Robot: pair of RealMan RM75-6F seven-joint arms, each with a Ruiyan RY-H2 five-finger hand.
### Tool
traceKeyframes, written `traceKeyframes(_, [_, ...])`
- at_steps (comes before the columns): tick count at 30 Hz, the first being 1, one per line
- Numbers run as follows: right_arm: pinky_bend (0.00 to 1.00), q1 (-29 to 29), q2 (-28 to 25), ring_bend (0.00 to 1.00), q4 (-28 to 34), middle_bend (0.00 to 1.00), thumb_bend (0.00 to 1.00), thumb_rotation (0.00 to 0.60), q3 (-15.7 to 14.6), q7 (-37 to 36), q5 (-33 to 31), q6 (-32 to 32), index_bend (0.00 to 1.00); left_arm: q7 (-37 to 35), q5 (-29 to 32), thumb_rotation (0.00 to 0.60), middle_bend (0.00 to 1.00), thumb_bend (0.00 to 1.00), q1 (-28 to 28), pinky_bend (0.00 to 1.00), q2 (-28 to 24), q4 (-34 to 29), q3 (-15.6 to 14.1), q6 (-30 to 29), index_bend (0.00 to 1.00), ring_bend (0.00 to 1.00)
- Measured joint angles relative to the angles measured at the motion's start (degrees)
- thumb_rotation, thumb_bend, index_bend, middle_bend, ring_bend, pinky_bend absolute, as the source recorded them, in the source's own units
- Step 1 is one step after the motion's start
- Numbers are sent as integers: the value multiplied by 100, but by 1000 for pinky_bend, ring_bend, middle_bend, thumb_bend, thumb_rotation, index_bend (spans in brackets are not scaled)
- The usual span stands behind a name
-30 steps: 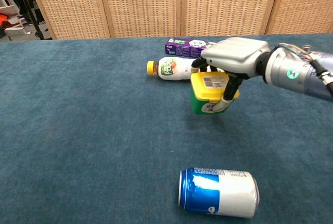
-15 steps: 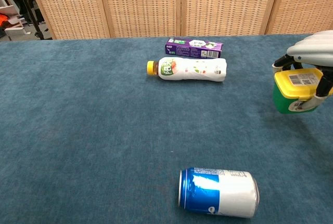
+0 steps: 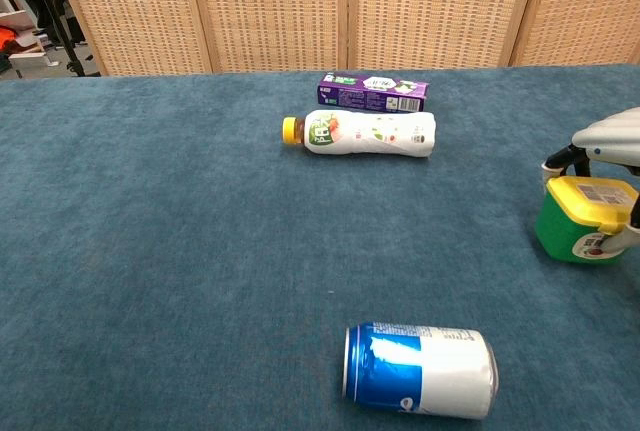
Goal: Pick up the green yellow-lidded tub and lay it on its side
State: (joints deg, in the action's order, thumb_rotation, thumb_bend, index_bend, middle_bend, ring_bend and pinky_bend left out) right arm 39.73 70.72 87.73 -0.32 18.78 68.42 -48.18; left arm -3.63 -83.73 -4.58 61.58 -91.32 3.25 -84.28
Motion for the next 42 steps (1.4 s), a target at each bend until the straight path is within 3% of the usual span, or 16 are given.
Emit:
traceKeyframes(3, [106, -33, 29, 71, -72, 49, 165, 600, -54, -40, 85, 37, 255, 7, -3, 600, 0, 0, -3, 0, 2, -4, -3, 4, 0, 0])
traceKeyframes(12, [57, -87, -115, 0, 71, 0, 87, 600, -149, 19, 260, 35, 82, -24, -15, 600, 0, 0, 10, 0, -10, -8, -1, -35, 0, 0])
traceKeyframes(22, [56, -171, -492, 0, 1035, 11, 53, 600, -128, 539, 504, -394, 75, -103, -93, 600, 0, 0, 32, 0, -54, -14, -21, -94, 0, 0])
traceKeyframes(28, [56, -56, -331, 1, 1193, 96, 77, 600, -47, 1285, 24, -341, 74, -162, -148, 600, 0, 0, 43, 0, -73, -4, -43, -121, 0, 0])
traceKeyframes(34, [56, 80, 0, 162, 1087, 224, 103, 600, 19, 1980, -601, -338, 119, -244, -146, 600, 0, 0, 43, 0, -98, 7, -40, -117, 0, 0])
traceKeyframes(42, [56, 175, 257, 342, 905, 409, 165, 600, 16, 2563, -1077, -522, 281, -261, -122, 600, 0, 0, 30, 0, -110, 0, -38, -81, 0, 0])
